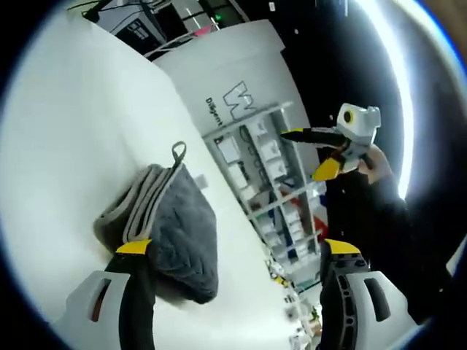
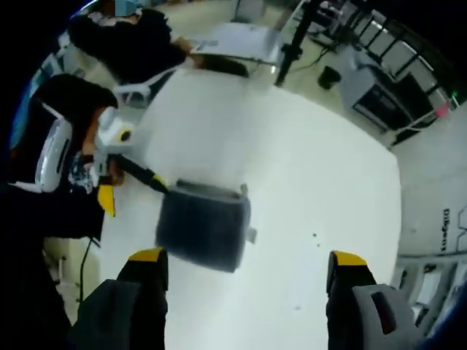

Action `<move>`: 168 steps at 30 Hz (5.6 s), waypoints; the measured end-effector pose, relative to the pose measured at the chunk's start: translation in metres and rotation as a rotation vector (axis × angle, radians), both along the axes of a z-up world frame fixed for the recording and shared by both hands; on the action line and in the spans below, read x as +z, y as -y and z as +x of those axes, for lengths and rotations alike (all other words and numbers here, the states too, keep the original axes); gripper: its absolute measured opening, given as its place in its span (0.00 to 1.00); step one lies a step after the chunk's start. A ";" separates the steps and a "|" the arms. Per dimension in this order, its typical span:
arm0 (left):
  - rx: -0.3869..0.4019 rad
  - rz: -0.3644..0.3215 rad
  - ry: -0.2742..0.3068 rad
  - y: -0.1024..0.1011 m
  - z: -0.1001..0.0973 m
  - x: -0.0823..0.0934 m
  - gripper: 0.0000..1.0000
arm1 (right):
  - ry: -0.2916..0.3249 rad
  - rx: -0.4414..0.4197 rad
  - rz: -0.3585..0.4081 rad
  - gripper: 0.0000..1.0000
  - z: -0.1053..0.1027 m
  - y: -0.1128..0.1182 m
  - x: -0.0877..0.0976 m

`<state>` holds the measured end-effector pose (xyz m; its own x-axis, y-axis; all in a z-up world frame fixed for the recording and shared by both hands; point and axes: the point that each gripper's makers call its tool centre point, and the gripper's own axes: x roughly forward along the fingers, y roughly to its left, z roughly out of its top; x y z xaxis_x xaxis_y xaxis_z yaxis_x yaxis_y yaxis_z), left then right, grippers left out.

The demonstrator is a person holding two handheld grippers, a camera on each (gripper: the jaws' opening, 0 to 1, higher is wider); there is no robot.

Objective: Open the folded towel by lifting each exposed corner and separating the folded layers until the towel lies flat within the target outline without major curled edges

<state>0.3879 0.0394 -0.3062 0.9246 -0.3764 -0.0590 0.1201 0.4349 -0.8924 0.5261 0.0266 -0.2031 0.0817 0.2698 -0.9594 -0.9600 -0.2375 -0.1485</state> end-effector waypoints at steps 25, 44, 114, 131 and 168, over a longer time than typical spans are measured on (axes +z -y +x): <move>0.110 -0.031 0.011 -0.010 0.020 -0.027 0.85 | -0.235 0.068 -0.080 0.65 -0.008 -0.035 -0.098; 0.163 0.024 -0.054 -0.017 0.029 -0.049 0.56 | -0.267 0.147 -0.116 0.40 0.001 -0.052 -0.156; 0.102 0.032 -0.052 -0.016 0.034 -0.059 0.07 | -0.171 0.365 -0.240 0.11 0.010 -0.065 -0.190; 0.088 0.045 -0.040 -0.017 0.033 -0.059 0.07 | -0.217 0.321 -0.220 0.06 0.005 -0.065 -0.198; -0.073 0.604 0.317 0.051 0.027 0.010 0.07 | -0.095 0.231 0.158 0.00 -0.007 0.005 -0.094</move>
